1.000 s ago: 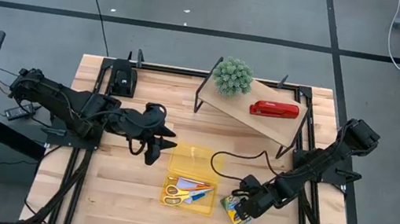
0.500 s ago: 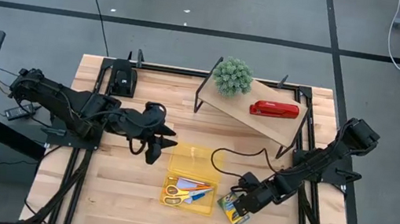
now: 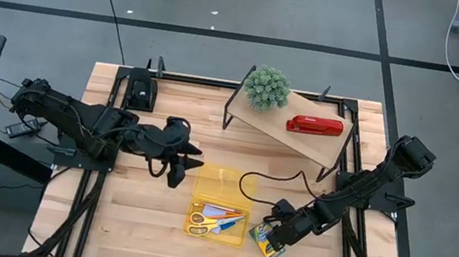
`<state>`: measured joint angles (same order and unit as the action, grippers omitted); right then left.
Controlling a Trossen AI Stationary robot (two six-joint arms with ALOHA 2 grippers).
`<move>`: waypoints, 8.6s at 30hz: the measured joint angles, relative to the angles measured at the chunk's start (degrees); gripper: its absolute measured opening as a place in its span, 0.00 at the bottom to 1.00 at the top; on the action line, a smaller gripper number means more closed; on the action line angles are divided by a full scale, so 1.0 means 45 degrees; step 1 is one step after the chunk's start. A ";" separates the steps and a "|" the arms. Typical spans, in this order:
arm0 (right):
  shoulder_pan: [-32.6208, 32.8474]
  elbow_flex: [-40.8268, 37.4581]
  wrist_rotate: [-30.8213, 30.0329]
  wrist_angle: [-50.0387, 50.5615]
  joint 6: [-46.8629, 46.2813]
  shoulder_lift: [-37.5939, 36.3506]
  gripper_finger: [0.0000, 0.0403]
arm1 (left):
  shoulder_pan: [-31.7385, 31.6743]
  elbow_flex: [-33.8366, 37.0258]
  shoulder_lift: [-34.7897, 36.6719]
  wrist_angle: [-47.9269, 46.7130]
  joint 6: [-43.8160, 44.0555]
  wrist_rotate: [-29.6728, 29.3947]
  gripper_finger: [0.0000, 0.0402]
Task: Pack school essentials
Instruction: Put the crayon box into the supply box
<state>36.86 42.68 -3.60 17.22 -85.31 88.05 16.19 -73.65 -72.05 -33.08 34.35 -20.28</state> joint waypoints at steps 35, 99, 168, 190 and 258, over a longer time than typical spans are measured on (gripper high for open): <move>-0.0083 -0.0199 -0.0429 -0.0486 0.0286 0.0029 0.31 | 0.0005 0.0000 0.0000 0.0058 -0.0098 -0.0911 0.43; -0.0078 -0.1438 -0.1180 -0.2169 0.0864 0.0024 0.13 | 0.0325 0.0000 -0.0005 0.0049 0.0573 -0.0906 0.43; -0.4723 0.4918 0.1605 -0.1566 0.9188 0.2076 0.02 | 0.0442 0.0000 -0.0005 0.0027 0.0126 -0.0911 0.43; -0.4988 0.5236 0.3502 -0.0559 1.0594 0.3413 0.02 | 0.0525 0.0000 -0.0005 -0.0178 0.0219 -0.0911 0.43; -0.3988 0.5217 -0.2215 -0.1722 1.0202 0.3895 0.23 | 0.0528 0.0000 -0.0661 -0.0568 0.0194 -0.0906 0.43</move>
<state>18.92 66.15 -13.56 9.47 -39.41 105.58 18.56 -73.65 -75.02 -35.63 35.22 -24.36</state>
